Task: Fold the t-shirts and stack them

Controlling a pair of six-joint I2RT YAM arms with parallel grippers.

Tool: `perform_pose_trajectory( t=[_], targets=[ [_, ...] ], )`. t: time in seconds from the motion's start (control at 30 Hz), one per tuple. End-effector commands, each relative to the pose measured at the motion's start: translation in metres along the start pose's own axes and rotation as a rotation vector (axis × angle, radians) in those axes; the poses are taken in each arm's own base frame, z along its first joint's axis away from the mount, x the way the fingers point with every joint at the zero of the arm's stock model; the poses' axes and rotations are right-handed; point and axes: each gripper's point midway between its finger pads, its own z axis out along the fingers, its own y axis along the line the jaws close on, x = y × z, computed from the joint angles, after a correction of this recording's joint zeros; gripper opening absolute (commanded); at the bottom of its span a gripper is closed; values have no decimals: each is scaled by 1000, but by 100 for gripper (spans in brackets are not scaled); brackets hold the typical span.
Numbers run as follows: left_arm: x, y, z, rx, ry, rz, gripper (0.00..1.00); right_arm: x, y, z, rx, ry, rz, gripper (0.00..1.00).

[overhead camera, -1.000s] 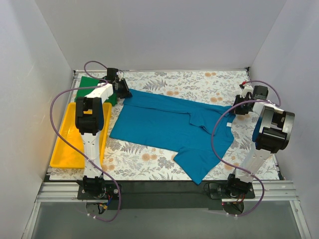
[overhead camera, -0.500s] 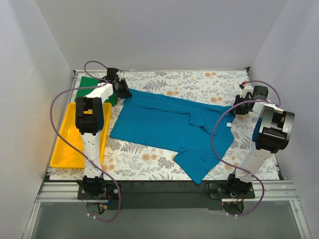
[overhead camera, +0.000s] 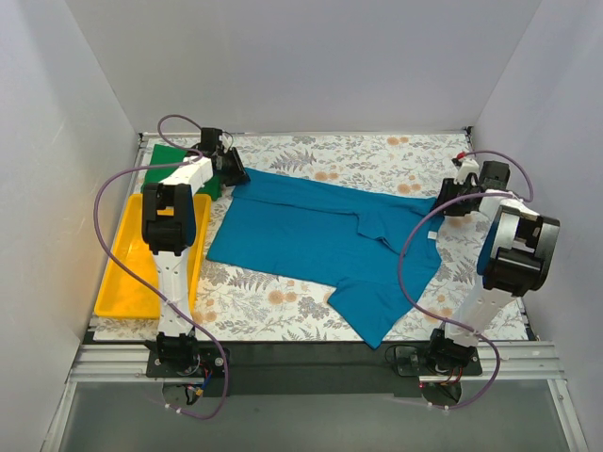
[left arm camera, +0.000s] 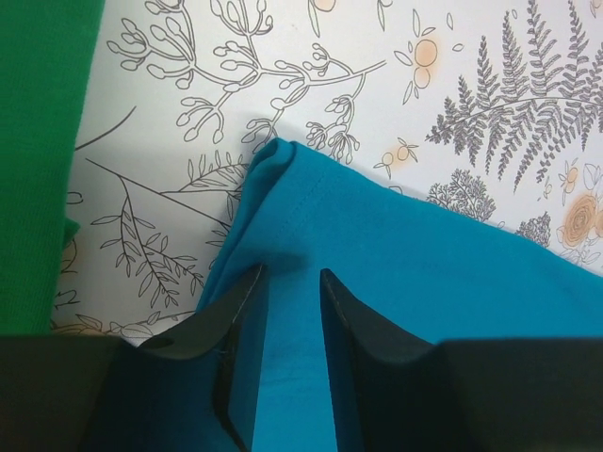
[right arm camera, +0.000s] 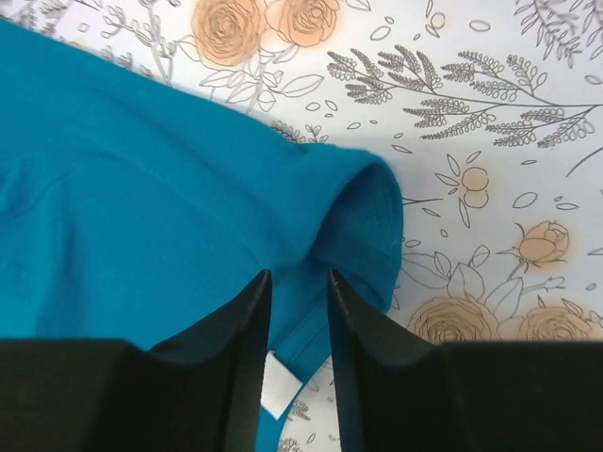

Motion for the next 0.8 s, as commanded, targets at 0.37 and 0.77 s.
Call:
perform_pose_trajectory(
  t=[0.37, 0.77],
  targets=[
    [-69, -52, -95, 131, -232, 35, 45, -2, 98, -61, -367, -126, -356, 47],
    [-22, -52, -189, 171, -363, 77, 49, 55, 159, -19, -223, 109, -834, 52]
  ],
)
